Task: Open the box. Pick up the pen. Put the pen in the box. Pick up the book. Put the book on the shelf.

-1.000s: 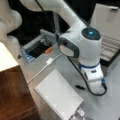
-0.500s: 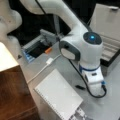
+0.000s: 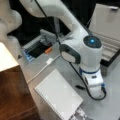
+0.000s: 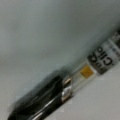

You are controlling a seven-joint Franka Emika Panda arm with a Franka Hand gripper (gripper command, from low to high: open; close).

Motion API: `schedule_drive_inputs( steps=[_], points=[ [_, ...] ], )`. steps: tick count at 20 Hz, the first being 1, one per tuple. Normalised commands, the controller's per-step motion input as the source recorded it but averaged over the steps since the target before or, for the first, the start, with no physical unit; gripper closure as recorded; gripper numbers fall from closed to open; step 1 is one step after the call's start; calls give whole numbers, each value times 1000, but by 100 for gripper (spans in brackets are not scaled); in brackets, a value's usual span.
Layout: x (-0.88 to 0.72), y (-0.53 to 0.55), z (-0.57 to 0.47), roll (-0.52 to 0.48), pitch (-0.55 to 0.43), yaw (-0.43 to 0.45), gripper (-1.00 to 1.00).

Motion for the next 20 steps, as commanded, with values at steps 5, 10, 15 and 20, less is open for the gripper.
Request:
schedule_drive_inputs(
  steps=[5,10,15,20],
  points=[
    [69,20,-45,-149,-8,19,-100],
    [44,19,-41,-151,-35,14,-100],
    [45,17,-64,-142,-45,8,-100],
    [72,3,-72,-135,-59,9,-100]
  ],
)
